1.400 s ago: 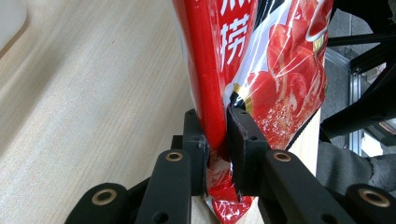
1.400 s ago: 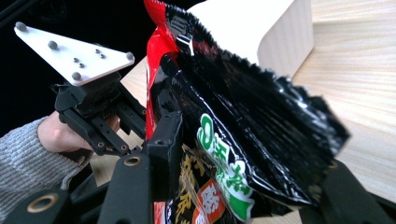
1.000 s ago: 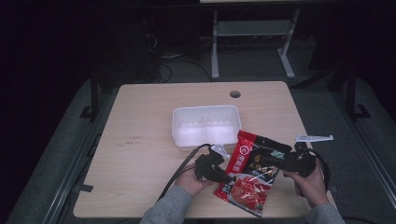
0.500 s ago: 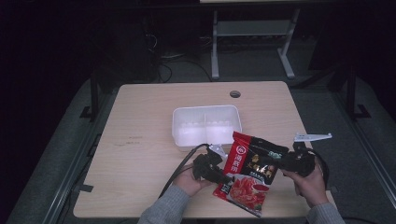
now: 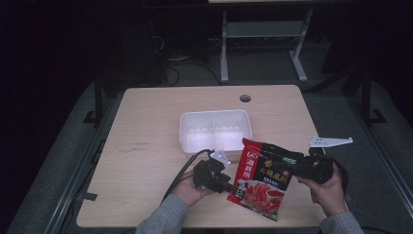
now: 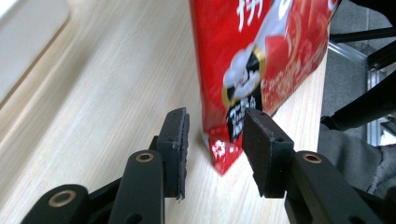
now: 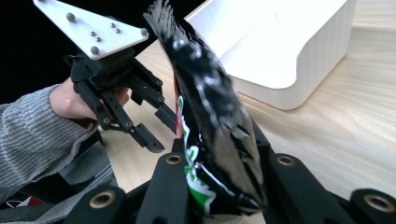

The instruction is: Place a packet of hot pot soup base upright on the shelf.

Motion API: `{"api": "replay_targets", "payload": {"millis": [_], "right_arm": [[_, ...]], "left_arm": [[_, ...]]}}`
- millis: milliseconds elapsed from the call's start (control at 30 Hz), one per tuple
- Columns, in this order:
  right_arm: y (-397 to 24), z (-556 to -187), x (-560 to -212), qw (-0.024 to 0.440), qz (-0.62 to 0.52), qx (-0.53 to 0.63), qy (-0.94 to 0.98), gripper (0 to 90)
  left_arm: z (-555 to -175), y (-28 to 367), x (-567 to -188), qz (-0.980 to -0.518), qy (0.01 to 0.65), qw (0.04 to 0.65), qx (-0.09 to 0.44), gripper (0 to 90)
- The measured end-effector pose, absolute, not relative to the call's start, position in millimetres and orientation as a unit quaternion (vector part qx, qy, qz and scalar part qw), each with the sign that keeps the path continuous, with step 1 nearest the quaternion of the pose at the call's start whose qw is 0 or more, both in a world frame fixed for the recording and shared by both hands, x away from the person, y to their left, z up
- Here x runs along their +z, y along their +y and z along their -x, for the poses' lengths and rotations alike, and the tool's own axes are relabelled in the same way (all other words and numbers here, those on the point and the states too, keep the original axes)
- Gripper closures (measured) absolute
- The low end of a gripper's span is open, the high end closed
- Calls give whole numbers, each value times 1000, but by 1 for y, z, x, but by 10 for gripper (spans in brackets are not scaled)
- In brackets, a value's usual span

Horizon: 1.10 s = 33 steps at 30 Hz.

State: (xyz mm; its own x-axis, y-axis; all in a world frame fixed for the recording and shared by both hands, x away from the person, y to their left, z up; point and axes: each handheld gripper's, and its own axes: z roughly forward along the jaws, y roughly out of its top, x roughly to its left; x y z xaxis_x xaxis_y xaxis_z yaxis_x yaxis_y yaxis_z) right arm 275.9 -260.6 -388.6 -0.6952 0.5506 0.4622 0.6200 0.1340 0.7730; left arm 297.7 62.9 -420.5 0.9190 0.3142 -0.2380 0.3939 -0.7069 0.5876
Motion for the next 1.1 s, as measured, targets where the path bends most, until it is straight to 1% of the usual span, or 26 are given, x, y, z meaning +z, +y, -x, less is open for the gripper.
{"api": "replay_targets", "payload": {"millis": [500, 1100], "right_arm": [[-251, -280, -366, 2, 376, -513, -772, 770], [-239, -299, -344, -13, 355, -510, -783, 769]], "left_arm": [[-283, 105, -421, -923, 201, 327, -28, 539], [-269, 147, -426, -922, 219, 320, -6, 483]]}}
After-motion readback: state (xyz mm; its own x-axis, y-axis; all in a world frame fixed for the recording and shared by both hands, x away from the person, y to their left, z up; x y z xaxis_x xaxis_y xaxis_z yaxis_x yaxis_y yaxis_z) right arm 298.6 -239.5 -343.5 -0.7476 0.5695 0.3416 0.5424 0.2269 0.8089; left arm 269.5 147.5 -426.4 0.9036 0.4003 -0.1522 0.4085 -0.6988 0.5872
